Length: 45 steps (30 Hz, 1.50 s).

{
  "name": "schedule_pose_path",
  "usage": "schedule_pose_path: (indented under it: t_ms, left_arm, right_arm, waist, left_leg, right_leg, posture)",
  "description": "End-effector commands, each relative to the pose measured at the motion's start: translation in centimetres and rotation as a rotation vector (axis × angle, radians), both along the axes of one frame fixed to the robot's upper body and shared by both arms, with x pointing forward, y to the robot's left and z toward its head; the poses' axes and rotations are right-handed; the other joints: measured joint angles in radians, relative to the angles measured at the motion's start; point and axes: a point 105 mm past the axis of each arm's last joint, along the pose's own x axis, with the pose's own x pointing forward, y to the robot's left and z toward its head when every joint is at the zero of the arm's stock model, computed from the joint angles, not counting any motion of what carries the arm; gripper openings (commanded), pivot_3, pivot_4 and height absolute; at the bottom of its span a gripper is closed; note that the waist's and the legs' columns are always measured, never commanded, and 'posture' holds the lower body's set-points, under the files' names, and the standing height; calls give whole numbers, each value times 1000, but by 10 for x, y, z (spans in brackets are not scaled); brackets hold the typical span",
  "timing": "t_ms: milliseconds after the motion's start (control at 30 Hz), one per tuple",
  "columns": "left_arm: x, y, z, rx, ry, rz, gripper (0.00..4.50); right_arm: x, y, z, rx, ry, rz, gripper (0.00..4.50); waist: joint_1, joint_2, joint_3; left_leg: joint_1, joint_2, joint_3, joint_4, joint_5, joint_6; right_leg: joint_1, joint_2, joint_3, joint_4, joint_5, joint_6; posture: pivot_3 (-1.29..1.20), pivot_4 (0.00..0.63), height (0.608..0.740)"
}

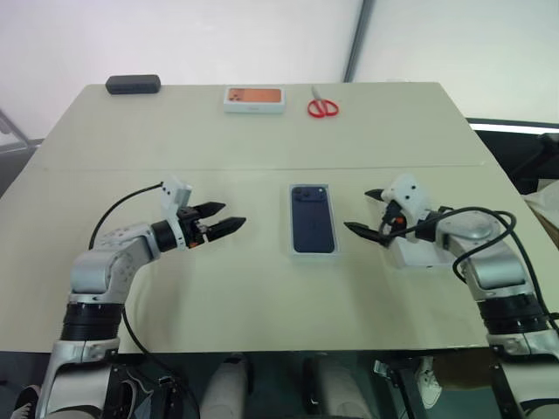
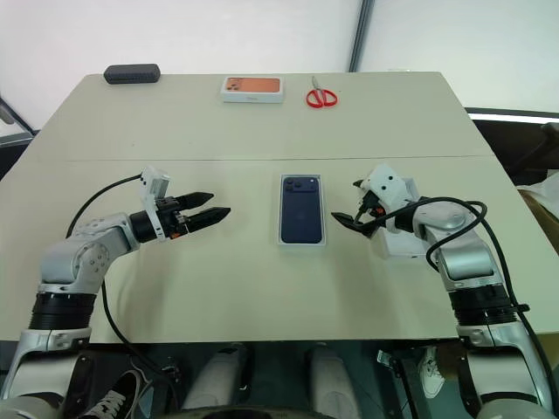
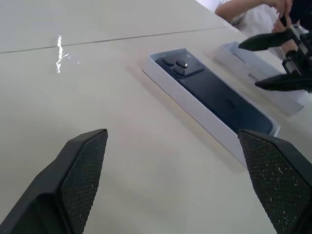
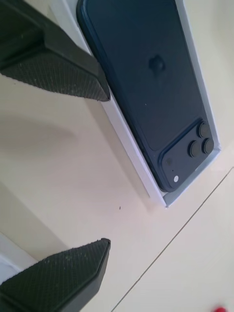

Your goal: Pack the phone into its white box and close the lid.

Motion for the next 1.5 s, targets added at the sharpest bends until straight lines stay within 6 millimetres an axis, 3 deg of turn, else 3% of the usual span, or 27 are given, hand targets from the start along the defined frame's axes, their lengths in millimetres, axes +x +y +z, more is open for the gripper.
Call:
schedule_pose_path:
  t_ms: [33, 133, 300, 567, 633, 733, 833, 967, 1167, 1500]
  left_arm:
    - [2, -6, 9, 10, -71, -3, 4500]
    - [3, -3, 13, 21, -106, 5, 4500]
    - [-6, 3, 15, 95, -189, -46, 4500]
    - [-29, 3, 24, 116, -334, -233, 4500]
    - [-31, 0, 24, 129, -368, -273, 4500]
    - [-31, -6, 17, 140, -337, -342, 4500]
    - [-27, -14, 13, 146, -328, -392, 4500]
    - [-26, -22, 14, 149, -345, -442, 4500]
    - [-19, -27, 13, 151, -387, -411, 4500]
    - [-28, -30, 15, 123, -417, -411, 4500]
  right_arm:
    - [6, 4, 21, 44, -94, -21, 4473]
    - [5, 3, 14, 3, -86, -26, 4473]
    - [-2, -16, 15, 1, -52, -93, 4473]
    - [-34, -55, 8, 3, 118, -306, 4473]
    - [-35, -48, 20, 123, 165, -332, 4473]
    - [-35, -39, 32, 70, 168, -315, 4473]
    - [-36, -45, 24, 9, 236, -359, 4473]
    - [-44, -40, 12, 54, 357, -392, 4473]
    - [-41, -55, 21, 63, 321, -593, 4473]
    - [-43, -24, 23, 54, 411, -548, 4473]
  waist:
    - [0, 0, 0]
    - [0, 0, 0]
    - [0, 0, 0]
    - [4, 1, 1]
    - [-1, 1, 1]
    - [-5, 3, 1]
    - [1, 3, 1]
    - [3, 3, 1]
    - [-2, 3, 1]
    - [-2, 3, 1]
  left_leg:
    - [0, 0, 0, 0, 0, 0]
    - [0, 0, 0, 0, 0, 0]
    - [0, 0, 0, 0, 0, 0]
    - [-1, 1, 0, 0, 0, 1]
    - [-1, 1, 1, 0, 0, 1]
    - [0, 2, 2, 0, 0, 1]
    - [-1, 1, 2, 0, -1, 1]
    - [-2, 1, 2, 0, -2, 3]
    - [-2, 1, 2, 1, -2, 3]
    - [-2, 1, 2, 1, -2, 3]
  right_leg:
    - [0, 0, 0, 0, 0, 0]
    - [-1, 0, 0, 0, 0, 0]
    - [-1, 0, 0, 0, 0, 0]
    - [-1, -1, 1, 0, 0, 0]
    - [-1, -1, 1, 0, 0, 0]
    - [-2, 0, 2, 0, 0, -1]
    - [-2, 1, 2, 0, 0, 0]
    - [-3, 0, 2, -1, 0, 0]
    - [-3, 0, 2, 0, 0, 0]
    - [-4, 1, 2, 1, 0, 0]
  posture:
    - [0, 150, 740]
    - [0, 150, 740]
    - [0, 150, 740]
    - [0, 150, 740]
    - [0, 150, 740]
    - [0, 150, 740]
    - [0, 150, 740]
    - [0, 150, 740]
    - [0, 150, 740]
    - [0, 150, 740]
